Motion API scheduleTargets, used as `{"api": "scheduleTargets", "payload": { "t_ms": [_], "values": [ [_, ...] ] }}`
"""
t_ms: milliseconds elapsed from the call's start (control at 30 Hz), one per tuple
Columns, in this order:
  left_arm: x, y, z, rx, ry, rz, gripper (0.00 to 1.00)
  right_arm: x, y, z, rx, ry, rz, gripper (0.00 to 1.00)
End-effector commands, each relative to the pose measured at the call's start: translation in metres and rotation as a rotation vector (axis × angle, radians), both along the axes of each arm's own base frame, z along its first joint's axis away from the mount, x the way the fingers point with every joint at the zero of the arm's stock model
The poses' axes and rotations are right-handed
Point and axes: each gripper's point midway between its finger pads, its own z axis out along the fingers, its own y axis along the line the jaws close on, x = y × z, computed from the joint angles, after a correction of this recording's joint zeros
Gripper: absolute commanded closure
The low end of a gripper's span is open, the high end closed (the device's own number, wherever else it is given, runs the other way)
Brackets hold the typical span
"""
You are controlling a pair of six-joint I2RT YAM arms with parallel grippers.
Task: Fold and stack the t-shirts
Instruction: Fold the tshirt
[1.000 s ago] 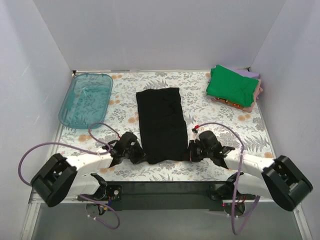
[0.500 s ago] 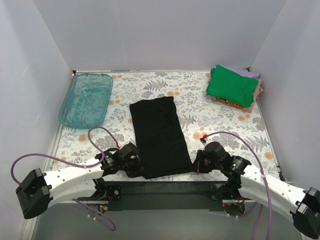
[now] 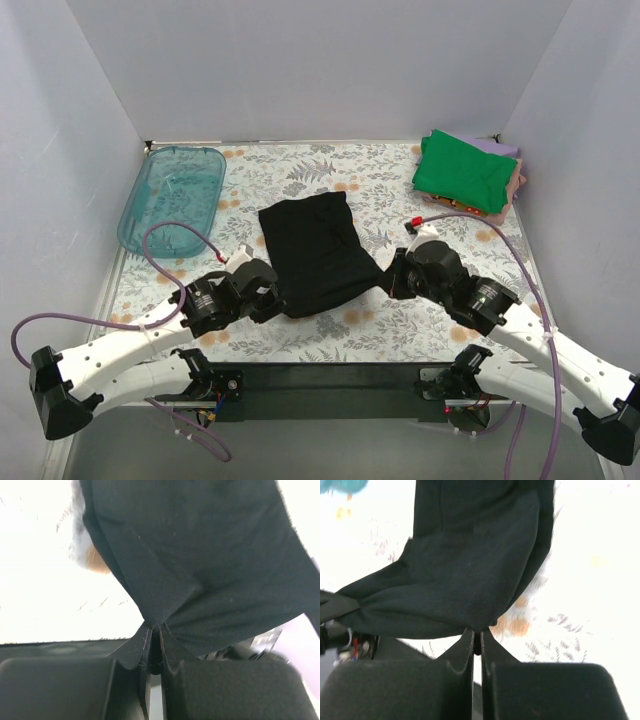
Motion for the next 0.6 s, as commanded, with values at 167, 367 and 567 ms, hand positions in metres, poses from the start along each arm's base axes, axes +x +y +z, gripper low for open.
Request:
{"api": "scheduleTargets", "payload": {
  "t_ms": [167, 367, 567],
  "values": [
    [0.053, 0.025, 0.053, 0.011, -0.141, 0.358, 1.0, 0.074, -0.001, 0.065, -0.094, -0.195, -0.1, 0.99],
    [0.089, 0.038, 0.079, 0.027, -0.231, 0.457, 1.0, 0.131, 0.015, 0.09, -0.033, -0.211, -0.04, 0.99],
    [0.155, 0.048, 0.083, 0.027, -0.26, 0.448, 1.0, 0.175, 0.027, 0.095, -0.011, -0.201, 0.015, 0.99]
  ]
}}
